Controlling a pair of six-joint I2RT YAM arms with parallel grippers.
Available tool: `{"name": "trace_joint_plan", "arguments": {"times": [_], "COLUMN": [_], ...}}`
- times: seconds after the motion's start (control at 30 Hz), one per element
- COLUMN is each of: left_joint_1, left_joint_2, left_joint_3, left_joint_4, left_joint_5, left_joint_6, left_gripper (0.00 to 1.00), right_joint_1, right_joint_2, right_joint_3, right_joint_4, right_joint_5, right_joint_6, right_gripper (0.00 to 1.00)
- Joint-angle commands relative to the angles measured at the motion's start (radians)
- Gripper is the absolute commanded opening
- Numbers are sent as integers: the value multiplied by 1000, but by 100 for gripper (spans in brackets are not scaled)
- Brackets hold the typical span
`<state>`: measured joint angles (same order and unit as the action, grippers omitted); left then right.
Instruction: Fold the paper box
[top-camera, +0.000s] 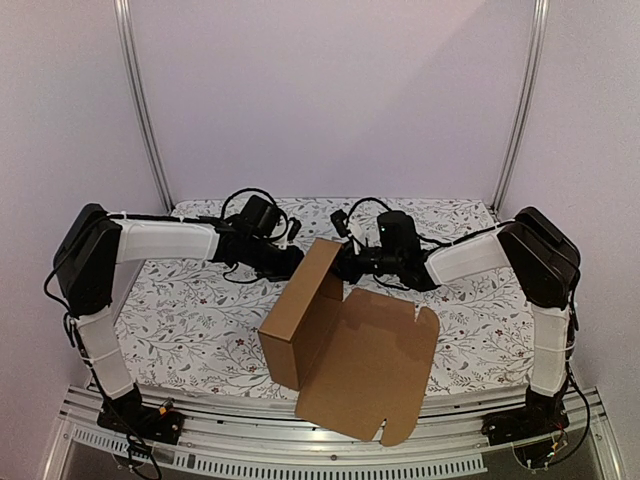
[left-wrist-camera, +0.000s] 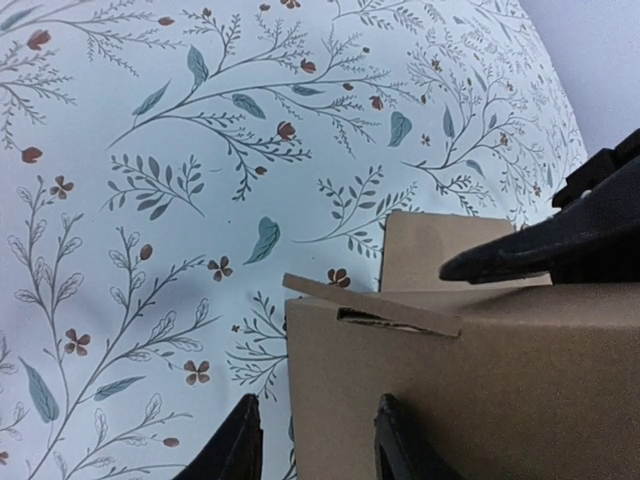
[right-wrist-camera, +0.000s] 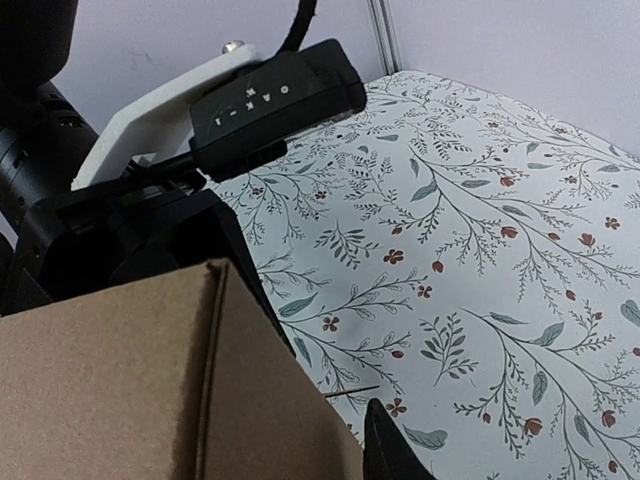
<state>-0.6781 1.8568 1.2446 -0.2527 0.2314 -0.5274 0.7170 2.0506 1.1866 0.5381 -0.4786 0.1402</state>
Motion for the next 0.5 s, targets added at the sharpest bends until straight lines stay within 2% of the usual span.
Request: {"name": "trace_joint_plan", "arguments": {"times": [0.0, 0.1, 0.2, 0.47], "left_joint_1": [-17, -16, -14, -31], "left_joint_2": [-35, -38, -39, -27], "left_joint_3": [20, 20, 19, 18], "left_joint_4": [-31, -41, -42, -13], "left_joint_5": [-7, -11, -9, 10], "left_joint_6": [13, 22, 22, -6], "left_gripper": [39, 39, 39, 38], "right_joint_1": [-3, -4, -4, -4], "right_joint_2": [-6, -17, -25, -17], "right_joint_3": [-12, -16, -13, 4], "right_joint_4": [-22, -44, -66, -82], "right_joint_5": [32, 68, 114, 171], "right_joint_6": [-32, -59, -70, -48], "right_gripper": [26, 29, 22, 12]}}
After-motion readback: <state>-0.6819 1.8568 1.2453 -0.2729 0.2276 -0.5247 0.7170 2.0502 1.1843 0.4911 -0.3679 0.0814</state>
